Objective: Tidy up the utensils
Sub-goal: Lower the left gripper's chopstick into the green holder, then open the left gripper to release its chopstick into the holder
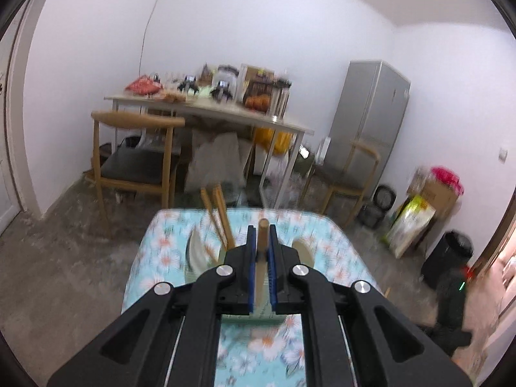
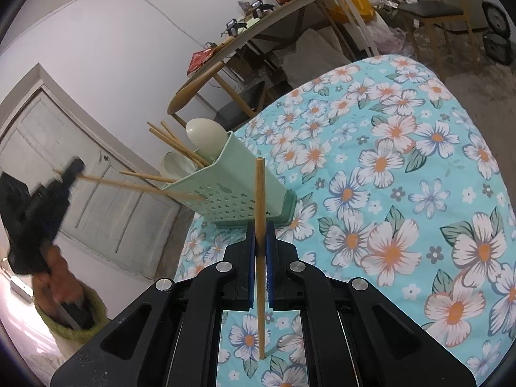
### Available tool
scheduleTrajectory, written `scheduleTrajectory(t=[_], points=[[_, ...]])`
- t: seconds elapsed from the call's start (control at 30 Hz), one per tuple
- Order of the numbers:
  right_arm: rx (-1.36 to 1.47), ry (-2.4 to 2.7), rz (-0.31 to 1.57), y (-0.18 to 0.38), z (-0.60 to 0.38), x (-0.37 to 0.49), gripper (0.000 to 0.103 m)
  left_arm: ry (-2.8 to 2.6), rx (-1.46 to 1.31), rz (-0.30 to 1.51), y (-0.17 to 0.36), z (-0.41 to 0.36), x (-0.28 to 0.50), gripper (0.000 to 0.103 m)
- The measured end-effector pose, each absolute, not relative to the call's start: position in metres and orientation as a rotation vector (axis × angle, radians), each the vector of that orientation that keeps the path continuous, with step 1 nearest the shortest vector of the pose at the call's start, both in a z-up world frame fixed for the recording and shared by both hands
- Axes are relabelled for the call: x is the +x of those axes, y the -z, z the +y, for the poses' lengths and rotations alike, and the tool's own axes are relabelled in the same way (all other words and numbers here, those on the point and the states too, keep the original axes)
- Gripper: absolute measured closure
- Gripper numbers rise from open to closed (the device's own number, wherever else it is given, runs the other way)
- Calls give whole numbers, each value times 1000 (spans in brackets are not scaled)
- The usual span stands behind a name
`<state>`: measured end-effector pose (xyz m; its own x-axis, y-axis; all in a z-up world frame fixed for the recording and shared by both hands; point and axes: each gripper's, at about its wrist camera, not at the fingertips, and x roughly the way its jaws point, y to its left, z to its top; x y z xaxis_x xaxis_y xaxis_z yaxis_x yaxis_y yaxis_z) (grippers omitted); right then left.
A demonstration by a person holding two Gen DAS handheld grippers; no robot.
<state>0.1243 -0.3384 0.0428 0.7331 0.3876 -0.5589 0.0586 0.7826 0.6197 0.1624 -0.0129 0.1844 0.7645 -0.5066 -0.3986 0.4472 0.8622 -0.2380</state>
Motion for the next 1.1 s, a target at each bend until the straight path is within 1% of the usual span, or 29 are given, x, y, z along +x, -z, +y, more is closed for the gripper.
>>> scheduleTrajectory(t=[0.1, 0.23, 0.6, 0.73, 0.83, 1.0, 1.1], points=[[665, -190, 738, -42, -341, 124, 99, 541, -176, 431, -207, -8, 174, 97], [669, -184, 740, -42, -343, 123, 99, 538, -202, 382, -224, -8, 187, 97], [679, -178, 749, -38, -348, 127, 99, 508, -219, 321, -236, -18, 231, 97], [684, -179, 751, -36, -350, 128, 99, 493, -205, 336, -222, -26, 248, 97], [689, -179, 757, -32, -351, 130, 99, 479, -193, 351, -199, -32, 256, 97], [687, -183, 766, -31, -350, 131, 99, 463, -219, 451, -158, -31, 272, 97], [681, -184, 764, -33, -349, 132, 99, 482, -247, 504, -144, -27, 275, 97]])
